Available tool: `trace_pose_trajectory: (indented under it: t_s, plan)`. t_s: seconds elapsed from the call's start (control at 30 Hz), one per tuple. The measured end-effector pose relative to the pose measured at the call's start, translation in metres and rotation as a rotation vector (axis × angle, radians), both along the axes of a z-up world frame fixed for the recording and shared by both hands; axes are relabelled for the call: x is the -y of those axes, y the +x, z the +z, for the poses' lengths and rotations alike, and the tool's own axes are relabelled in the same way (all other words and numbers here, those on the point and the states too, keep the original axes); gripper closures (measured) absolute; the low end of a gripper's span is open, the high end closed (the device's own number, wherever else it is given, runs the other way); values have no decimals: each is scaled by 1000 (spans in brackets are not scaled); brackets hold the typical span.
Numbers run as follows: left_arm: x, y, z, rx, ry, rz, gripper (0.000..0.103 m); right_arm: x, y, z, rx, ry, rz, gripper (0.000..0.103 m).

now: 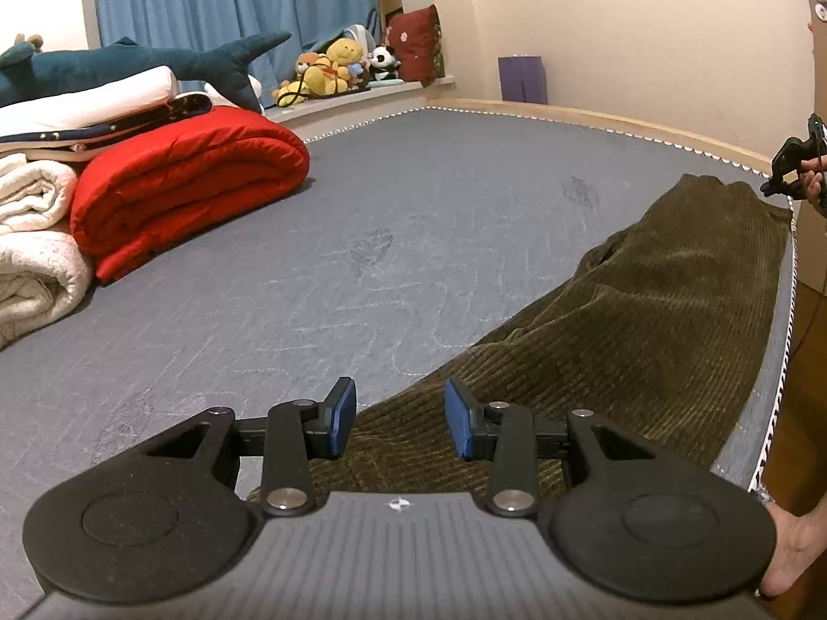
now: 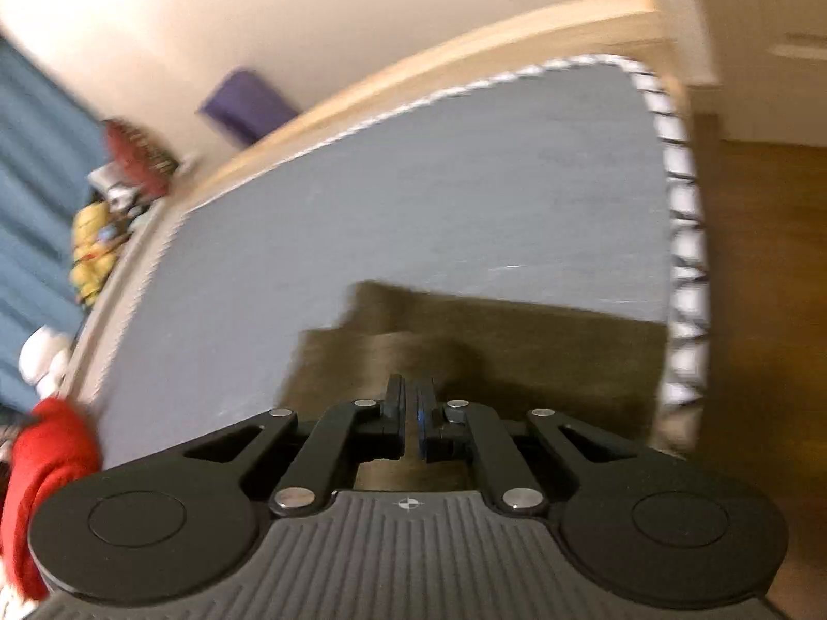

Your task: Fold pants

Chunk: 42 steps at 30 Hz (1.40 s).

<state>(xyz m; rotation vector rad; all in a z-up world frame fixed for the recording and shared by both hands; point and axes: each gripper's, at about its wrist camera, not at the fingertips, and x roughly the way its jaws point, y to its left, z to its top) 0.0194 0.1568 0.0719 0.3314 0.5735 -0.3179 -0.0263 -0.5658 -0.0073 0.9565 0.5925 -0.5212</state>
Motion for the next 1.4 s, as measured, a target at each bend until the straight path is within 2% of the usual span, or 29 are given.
trace_pose_trajectory:
  t_s: [0.13, 0.2, 0.27, 0.3, 0.33, 0.4, 0.43, 0.47, 0.5, 0.57, 0.67, 0.7, 0.77, 0.83, 0.93, 1.07, 1.17, 1.3, 1.33, 1.37, 1.4]
  plan:
    - [5, 2, -3, -3, 9, -12, 59, -7, 4, -10, -110, -29, 22, 94]
    - [8, 2, -3, -1, 13, -19, 58, -17, 16, -19, -179, -39, 85, 94]
    - [9, 2, -3, 1, 16, -24, 58, -30, 27, -25, -196, -59, 150, 94]
    - [9, 1, -3, 2, 15, -26, 58, -37, 35, -24, -191, -94, 188, 94]
    - [9, 1, -3, 3, 14, -25, 58, -41, 42, -21, -141, -107, 239, 94]
    - [8, 0, -2, 6, 12, -21, 58, -44, 48, -8, 119, -1, 359, 95]
    - [6, 0, -2, 6, 10, -18, 57, -44, 47, 1, 195, 3, 372, 95]
    - [5, -1, -2, 5, 9, -16, 57, -44, 45, 9, 217, -31, 349, 95]
    - [4, -1, -2, 4, 11, -16, 57, -42, 43, 11, 204, -57, 316, 95]
    - [3, -1, -3, 3, 19, -17, 57, -35, 42, -1, 123, -41, 261, 92]
    - [4, -1, -5, -2, 29, -21, 57, -35, 46, -20, 60, 11, 265, 91]
    - [4, -1, -5, -2, 30, -23, 57, -37, 47, -22, 69, 24, 276, 90]
    - [7, 0, -5, -1, 32, -31, 57, -44, 49, -17, 92, 19, 290, 74]
    - [10, 0, -5, -1, 41, -37, 56, -54, 55, -11, 124, 4, 315, 64]
    - [14, 1, -6, -2, 49, -39, 55, -74, 74, -3, 136, -28, 393, 62]
    - [19, 4, -7, -7, 50, -35, 53, -115, 104, 7, 86, -130, 519, 50]
    - [22, 6, -10, -13, 62, -34, 53, -145, 130, 5, 5, -228, 583, 43]
    - [21, 10, -11, -20, 65, -20, 53, -182, 153, -4, -151, -403, 634, 45]
    - [20, 11, -11, -21, 60, -14, 53, -189, 158, -7, -186, -450, 641, 52]
    - [18, 12, -11, -20, 55, -9, 53, -191, 159, -8, -220, -497, 637, 74]
    - [17, 13, -9, -18, 50, -6, 53, -192, 158, -6, -250, -532, 623, 85]
